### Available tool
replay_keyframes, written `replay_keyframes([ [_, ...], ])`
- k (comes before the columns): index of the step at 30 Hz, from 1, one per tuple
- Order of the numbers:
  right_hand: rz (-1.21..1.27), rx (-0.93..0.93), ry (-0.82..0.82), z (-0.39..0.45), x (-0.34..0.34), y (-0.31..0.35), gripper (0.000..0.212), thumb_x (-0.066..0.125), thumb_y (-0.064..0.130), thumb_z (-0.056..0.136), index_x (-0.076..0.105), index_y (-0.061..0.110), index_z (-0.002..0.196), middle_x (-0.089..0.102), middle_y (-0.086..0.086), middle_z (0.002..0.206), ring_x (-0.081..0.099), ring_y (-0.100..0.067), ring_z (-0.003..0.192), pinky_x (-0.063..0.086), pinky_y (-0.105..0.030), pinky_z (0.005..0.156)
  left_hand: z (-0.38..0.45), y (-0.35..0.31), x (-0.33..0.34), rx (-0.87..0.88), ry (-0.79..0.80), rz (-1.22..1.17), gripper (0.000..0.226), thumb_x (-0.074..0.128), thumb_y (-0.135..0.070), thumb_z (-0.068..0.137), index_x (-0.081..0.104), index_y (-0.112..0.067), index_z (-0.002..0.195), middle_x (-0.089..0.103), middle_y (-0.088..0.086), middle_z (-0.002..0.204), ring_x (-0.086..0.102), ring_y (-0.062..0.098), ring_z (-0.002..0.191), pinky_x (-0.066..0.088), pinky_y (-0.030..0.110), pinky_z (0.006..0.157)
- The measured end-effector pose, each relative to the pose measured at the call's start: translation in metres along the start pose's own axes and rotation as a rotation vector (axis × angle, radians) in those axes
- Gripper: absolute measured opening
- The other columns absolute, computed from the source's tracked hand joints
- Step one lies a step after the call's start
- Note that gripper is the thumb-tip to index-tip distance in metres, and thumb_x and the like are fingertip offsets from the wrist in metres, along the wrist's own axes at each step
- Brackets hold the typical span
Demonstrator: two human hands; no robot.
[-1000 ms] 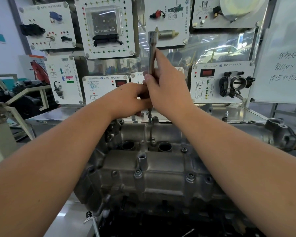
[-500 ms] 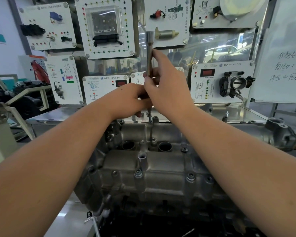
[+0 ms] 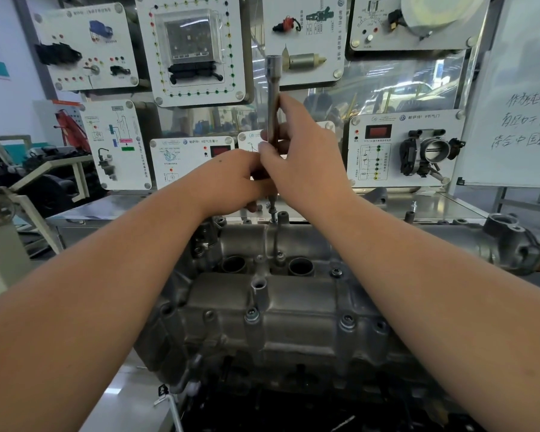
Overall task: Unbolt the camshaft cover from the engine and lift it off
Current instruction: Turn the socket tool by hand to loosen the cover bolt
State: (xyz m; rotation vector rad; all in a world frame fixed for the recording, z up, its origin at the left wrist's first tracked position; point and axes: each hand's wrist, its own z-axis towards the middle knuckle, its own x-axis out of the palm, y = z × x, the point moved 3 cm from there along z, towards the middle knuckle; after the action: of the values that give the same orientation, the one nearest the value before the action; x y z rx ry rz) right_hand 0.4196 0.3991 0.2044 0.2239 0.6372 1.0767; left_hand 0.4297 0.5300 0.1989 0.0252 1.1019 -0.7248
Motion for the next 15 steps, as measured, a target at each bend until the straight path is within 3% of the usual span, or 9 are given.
replay_keyframes([
  [5, -0.034, -0.008, 0.016, 0.0025, -0.0004, 0.0006, 0.04, 0.057, 0.015, 0.098, 0.051, 0.014, 0.138, 0.069, 0.0, 0.099, 0.065, -0.018, 0.092, 0.052, -0.037, 0.085, 0.0009, 0.0013, 0.0008, -0.009, 0.007, -0.023, 0.016, 0.06, -0.031, 0.097, 0.062, -0.043, 0.086, 0.066, -0.035, 0.068, 0.065, -0.006, 0.058, 0.04, 0.002, 0.052],
  [10, 0.0, 0.022, 0.053, 0.0015, 0.0015, 0.0001, 0.063, 0.052, 0.015, 0.101, 0.027, 0.024, 0.157, 0.071, -0.004, 0.108, 0.068, -0.02, 0.09, 0.056, -0.039, 0.085, -0.0004, 0.0011, -0.0002, -0.009, 0.0, -0.017, 0.023, 0.059, -0.028, 0.1, 0.06, -0.042, 0.083, 0.065, -0.036, 0.065, 0.061, -0.008, 0.051, 0.039, 0.003, 0.048],
  [12, -0.007, 0.015, 0.031, 0.0006, 0.001, -0.0001, 0.061, 0.057, 0.019, 0.099, 0.033, 0.023, 0.155, 0.07, -0.001, 0.114, 0.068, -0.018, 0.096, 0.054, -0.034, 0.089, 0.0006, 0.0014, 0.0002, -0.006, -0.004, 0.012, 0.024, 0.06, -0.027, 0.099, 0.059, -0.043, 0.081, 0.064, -0.036, 0.064, 0.061, -0.008, 0.051, 0.039, 0.003, 0.049],
  [15, -0.012, -0.005, 0.004, 0.0013, 0.0002, 0.0, 0.045, 0.059, 0.019, 0.098, 0.05, 0.02, 0.142, 0.069, 0.002, 0.1, 0.065, -0.016, 0.091, 0.052, -0.031, 0.085, 0.0021, 0.0023, 0.0011, -0.015, -0.006, 0.032, 0.018, 0.06, -0.031, 0.095, 0.059, -0.041, 0.081, 0.066, -0.034, 0.066, 0.064, -0.007, 0.057, 0.039, 0.003, 0.051],
])
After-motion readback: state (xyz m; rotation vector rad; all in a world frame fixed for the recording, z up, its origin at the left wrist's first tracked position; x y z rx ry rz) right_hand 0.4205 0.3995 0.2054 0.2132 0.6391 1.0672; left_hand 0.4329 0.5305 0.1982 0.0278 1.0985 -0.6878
